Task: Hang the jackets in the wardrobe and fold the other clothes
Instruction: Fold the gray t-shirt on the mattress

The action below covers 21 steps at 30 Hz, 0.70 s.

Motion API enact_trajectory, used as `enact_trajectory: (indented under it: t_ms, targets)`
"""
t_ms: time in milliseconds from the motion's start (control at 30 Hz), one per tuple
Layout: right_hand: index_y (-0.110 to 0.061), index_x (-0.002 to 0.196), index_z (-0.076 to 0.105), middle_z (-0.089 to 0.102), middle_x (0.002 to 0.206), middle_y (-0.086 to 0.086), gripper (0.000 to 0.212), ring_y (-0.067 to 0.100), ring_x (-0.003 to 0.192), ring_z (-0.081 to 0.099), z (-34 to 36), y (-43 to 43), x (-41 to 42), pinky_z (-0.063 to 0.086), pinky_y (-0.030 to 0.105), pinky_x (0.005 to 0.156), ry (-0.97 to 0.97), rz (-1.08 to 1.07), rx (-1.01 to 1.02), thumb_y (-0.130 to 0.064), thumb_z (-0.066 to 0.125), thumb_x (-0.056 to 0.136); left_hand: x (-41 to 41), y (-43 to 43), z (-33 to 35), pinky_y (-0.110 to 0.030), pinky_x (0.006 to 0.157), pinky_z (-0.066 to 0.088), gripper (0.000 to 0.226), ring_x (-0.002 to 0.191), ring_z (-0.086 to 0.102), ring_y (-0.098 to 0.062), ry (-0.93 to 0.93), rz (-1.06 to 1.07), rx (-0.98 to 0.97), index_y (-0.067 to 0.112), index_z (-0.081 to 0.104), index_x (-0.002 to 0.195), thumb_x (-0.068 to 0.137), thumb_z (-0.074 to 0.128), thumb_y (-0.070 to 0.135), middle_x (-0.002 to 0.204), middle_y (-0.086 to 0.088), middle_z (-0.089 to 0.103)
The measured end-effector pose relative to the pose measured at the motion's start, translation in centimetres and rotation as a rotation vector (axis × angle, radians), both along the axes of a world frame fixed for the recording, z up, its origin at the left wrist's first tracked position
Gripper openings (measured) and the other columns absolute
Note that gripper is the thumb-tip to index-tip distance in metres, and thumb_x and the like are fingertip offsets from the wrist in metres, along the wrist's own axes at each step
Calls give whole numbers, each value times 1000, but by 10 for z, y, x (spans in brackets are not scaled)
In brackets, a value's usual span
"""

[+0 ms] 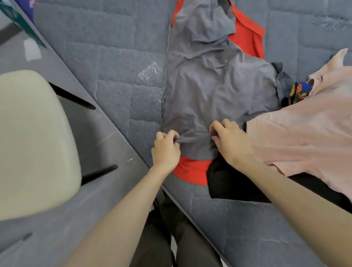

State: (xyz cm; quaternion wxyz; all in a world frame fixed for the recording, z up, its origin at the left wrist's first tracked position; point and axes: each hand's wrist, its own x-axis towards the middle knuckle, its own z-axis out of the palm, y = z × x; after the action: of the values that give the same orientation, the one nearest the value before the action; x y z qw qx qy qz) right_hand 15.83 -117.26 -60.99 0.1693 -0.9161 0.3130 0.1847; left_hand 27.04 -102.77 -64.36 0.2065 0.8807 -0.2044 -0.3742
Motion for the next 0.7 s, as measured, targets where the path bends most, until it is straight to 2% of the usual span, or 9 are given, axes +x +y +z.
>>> enact_trajectory:
  t_ms: [67,133,233,333,433,467,533,600,700]
  targets:
    - [-12,104,55,46,105,9,12,30,101,45,6,-1,3,43,42,76,-45,-21,13,-19,50,96,5,5,10,-32,89,39,19,101,48,-22,20,14,-82,17,52,111,95,45,10,111,-1,39]
    - [-7,99,54,47,106,11,9,31,100,44,19,3,6,42,44,79,-127,-42,53,-12,47,96,10,13,30,-20,78,33,17,93,48,-14,21,6,-197,17,51,109,96,43,8,111,1,45]
    - [-7,92,45,55,92,14,8,35,85,51,52,9,14,42,47,71,-301,-207,211,-5,39,97,16,19,69,-25,63,32,18,75,52,-19,31,93,-330,24,45,98,97,41,7,88,0,57]
    - [-8,96,45,60,80,13,9,40,76,56,93,6,33,35,41,62,-422,-283,203,-13,41,101,28,18,113,-22,65,33,19,75,49,-16,50,245,-441,18,45,99,95,40,0,82,7,53]
    - [-6,101,48,64,86,13,11,39,80,59,138,10,63,41,42,68,-501,-205,219,-15,42,100,54,19,159,-27,74,39,20,77,47,-14,170,519,-563,22,44,95,99,37,3,82,5,50]
    - [-4,101,48,62,85,12,10,35,79,58,153,15,75,42,41,70,-543,-171,257,-12,43,100,64,22,175,-29,70,41,23,75,49,-15,228,633,-605,26,44,92,100,36,6,82,2,50]
    - [-2,98,48,56,82,9,5,22,75,51,184,28,98,38,33,72,-642,-105,337,-5,43,98,80,35,205,-21,55,44,22,65,54,-12,337,818,-682,28,45,90,102,36,11,81,1,54]
    - [-5,97,47,54,84,9,4,15,75,49,212,44,118,36,21,71,-695,-53,419,-3,43,98,94,58,232,-13,47,42,20,57,56,-1,306,852,-730,26,48,91,102,37,13,81,1,55]
    - [-1,99,49,54,86,5,5,14,77,49,237,66,132,31,3,69,-682,45,483,-3,45,98,110,106,264,-23,66,46,16,74,58,-10,139,702,-670,24,55,92,100,44,14,91,-13,60]
